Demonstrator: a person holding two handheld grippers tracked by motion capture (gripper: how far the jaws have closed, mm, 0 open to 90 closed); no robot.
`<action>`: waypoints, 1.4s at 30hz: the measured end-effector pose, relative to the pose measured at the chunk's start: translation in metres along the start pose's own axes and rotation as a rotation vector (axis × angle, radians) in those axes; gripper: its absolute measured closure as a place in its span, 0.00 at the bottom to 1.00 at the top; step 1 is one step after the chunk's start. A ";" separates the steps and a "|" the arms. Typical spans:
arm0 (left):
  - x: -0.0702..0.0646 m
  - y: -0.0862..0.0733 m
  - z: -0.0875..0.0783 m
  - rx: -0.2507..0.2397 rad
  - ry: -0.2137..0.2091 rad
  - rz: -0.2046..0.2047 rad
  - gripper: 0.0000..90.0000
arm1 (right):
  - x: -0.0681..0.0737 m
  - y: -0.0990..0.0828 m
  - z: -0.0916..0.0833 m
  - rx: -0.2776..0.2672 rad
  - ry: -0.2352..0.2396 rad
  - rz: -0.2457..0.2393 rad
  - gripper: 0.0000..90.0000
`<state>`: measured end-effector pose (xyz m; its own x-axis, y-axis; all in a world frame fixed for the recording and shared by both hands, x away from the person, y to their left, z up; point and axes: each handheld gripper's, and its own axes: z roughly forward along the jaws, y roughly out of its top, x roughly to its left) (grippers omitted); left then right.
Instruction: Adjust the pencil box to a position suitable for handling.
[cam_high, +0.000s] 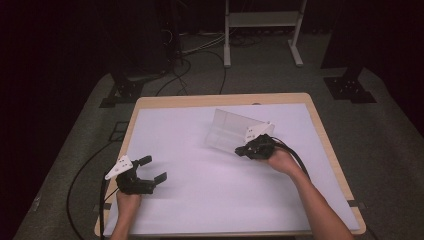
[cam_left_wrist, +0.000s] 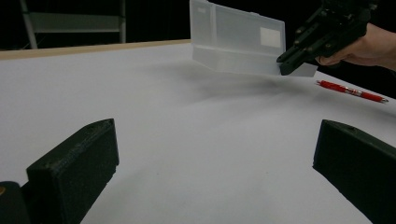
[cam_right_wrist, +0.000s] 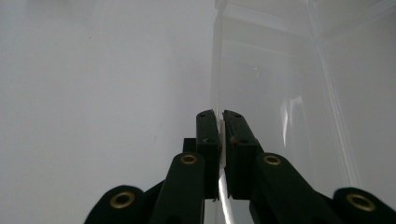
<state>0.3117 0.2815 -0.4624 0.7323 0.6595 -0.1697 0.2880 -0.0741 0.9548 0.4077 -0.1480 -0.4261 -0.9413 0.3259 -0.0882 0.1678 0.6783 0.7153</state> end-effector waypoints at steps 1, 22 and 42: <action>0.000 0.000 0.000 0.000 0.000 0.000 0.00 | 0.002 0.000 0.000 -0.002 0.005 -0.012 0.95; 0.000 0.000 0.000 0.003 0.000 0.002 0.00 | 0.042 -0.011 0.006 -0.004 0.105 -0.039 0.94; 0.000 0.000 0.000 0.005 -0.001 0.005 0.00 | 0.052 -0.027 0.021 0.027 0.146 0.010 0.95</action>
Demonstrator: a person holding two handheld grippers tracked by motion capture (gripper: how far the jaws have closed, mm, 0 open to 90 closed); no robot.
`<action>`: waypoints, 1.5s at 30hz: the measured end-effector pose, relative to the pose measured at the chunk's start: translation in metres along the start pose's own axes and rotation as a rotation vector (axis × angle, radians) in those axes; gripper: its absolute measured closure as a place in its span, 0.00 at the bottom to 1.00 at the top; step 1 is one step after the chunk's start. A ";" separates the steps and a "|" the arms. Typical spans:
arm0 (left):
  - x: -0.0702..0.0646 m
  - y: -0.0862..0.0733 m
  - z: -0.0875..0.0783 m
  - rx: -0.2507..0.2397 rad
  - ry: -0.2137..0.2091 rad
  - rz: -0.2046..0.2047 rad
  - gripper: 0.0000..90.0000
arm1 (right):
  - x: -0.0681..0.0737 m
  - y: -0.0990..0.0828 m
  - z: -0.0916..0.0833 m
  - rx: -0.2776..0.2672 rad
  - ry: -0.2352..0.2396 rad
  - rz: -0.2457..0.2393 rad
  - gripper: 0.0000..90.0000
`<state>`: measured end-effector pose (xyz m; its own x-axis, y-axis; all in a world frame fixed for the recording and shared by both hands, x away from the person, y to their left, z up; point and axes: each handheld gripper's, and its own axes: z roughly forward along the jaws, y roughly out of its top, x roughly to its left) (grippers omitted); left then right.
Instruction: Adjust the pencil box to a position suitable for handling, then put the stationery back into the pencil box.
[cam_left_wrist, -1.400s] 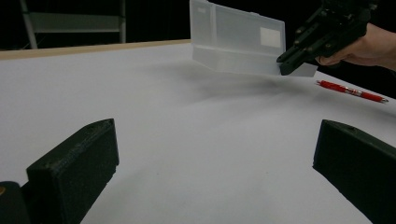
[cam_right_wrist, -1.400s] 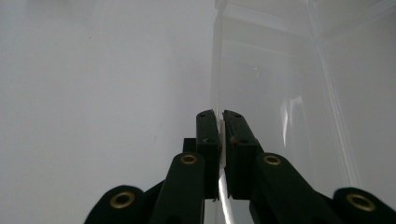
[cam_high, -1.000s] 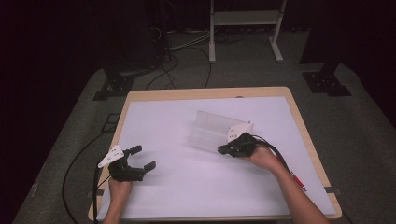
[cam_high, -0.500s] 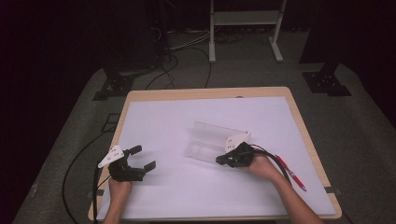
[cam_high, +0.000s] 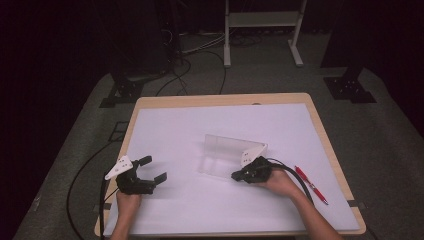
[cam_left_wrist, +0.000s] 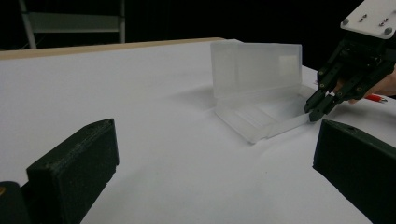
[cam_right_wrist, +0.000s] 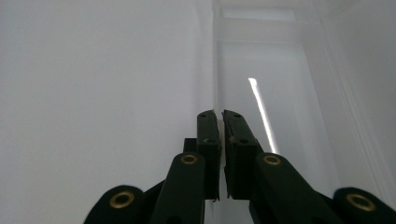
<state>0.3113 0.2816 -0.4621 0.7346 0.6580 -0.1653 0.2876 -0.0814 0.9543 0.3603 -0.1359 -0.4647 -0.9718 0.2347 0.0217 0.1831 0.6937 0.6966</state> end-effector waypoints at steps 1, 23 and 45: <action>0.000 0.000 0.000 -0.002 0.000 0.000 0.00 | 0.000 -0.001 0.000 -0.002 0.002 0.000 0.95; 0.000 0.000 0.000 -0.002 0.000 -0.001 0.00 | -0.005 -0.004 -0.035 -0.097 -0.053 0.112 0.59; 0.000 0.000 0.000 -0.003 0.000 0.002 0.00 | 0.006 -0.030 -0.086 -0.122 -0.168 0.205 0.41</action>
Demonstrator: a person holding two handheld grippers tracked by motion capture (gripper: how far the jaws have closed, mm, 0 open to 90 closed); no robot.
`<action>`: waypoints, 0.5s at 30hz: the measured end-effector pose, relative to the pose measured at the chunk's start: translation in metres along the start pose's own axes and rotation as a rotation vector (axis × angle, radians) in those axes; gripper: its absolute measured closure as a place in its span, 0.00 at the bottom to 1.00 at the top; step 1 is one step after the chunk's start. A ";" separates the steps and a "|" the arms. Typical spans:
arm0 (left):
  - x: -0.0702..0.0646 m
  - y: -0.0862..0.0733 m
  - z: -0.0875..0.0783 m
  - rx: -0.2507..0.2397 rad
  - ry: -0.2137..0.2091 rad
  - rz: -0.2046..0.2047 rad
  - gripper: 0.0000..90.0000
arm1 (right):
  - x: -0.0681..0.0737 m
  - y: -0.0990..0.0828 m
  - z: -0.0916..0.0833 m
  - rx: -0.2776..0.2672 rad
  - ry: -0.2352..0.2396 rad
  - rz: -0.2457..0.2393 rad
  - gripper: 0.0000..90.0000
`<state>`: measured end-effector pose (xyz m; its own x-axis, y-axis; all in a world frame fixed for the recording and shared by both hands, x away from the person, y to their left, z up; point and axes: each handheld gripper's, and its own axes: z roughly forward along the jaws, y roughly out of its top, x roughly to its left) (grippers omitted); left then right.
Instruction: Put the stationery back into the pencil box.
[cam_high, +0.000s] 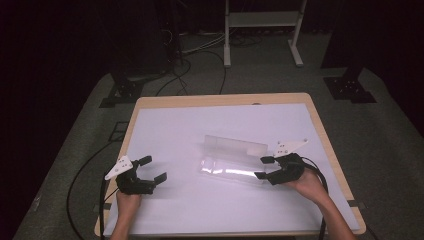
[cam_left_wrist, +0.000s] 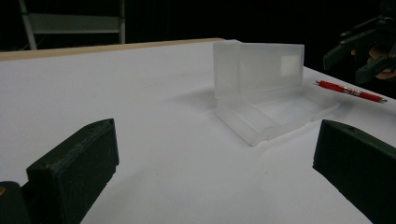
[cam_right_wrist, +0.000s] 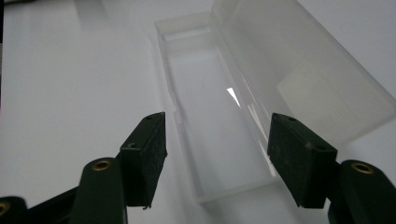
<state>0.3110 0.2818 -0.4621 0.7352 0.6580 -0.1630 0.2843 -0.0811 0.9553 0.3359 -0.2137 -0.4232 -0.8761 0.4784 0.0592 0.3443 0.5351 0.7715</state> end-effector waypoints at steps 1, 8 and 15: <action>0.000 0.000 0.000 -0.003 0.001 0.001 0.00 | 0.000 -0.002 -0.002 -0.004 -0.006 0.007 0.41; 0.000 0.000 0.000 -0.003 0.002 -0.003 0.00 | -0.003 -0.013 -0.015 -0.010 -0.044 0.023 0.41; 0.000 0.000 0.000 -0.003 0.003 -0.003 0.00 | -0.005 -0.022 -0.030 -0.007 -0.082 0.029 0.41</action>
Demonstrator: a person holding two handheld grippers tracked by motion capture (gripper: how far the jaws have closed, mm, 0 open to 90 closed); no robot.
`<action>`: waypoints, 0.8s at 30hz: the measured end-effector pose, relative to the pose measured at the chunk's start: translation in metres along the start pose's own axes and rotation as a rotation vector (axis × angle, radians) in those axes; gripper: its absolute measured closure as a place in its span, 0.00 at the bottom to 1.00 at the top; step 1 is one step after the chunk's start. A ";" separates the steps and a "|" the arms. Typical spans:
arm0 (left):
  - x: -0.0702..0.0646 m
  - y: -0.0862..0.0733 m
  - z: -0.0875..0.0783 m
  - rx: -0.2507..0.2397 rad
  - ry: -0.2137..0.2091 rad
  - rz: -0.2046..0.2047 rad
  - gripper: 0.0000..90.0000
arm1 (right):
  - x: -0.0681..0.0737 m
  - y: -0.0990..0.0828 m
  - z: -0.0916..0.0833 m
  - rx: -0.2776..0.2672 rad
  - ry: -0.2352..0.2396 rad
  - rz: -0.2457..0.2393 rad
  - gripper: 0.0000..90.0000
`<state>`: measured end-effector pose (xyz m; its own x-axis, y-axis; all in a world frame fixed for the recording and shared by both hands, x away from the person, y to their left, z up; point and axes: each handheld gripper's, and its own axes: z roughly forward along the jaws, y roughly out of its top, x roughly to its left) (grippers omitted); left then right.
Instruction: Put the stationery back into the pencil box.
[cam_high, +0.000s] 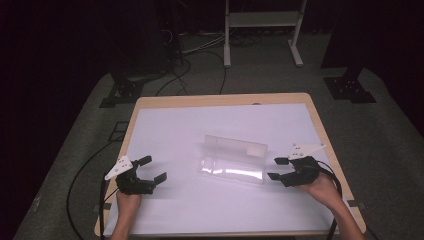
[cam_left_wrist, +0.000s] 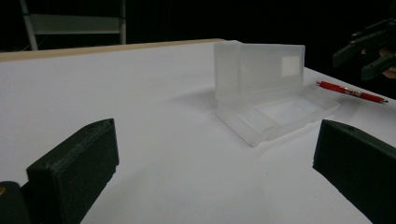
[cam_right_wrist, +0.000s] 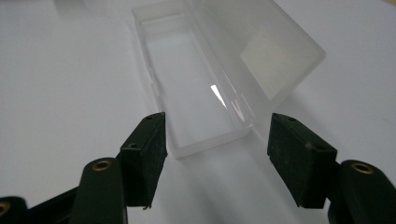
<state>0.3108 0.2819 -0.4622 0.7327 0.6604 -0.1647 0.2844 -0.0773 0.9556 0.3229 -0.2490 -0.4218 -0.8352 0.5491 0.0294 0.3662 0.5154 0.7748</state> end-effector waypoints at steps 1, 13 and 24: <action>0.000 0.000 0.000 0.000 0.000 0.000 0.00 | -0.001 -0.001 -0.002 -0.003 -0.006 0.004 0.41; 0.000 0.000 0.000 -0.002 -0.002 0.000 0.00 | -0.008 -0.015 -0.024 0.008 -0.060 0.027 0.42; 0.000 0.000 0.000 0.000 0.000 0.000 0.00 | -0.012 -0.041 -0.034 0.043 -0.115 0.092 0.47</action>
<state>0.3109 0.2821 -0.4623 0.7330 0.6600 -0.1648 0.2841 -0.0769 0.9557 0.3038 -0.2993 -0.4326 -0.7459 0.6656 0.0245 0.4579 0.4857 0.7446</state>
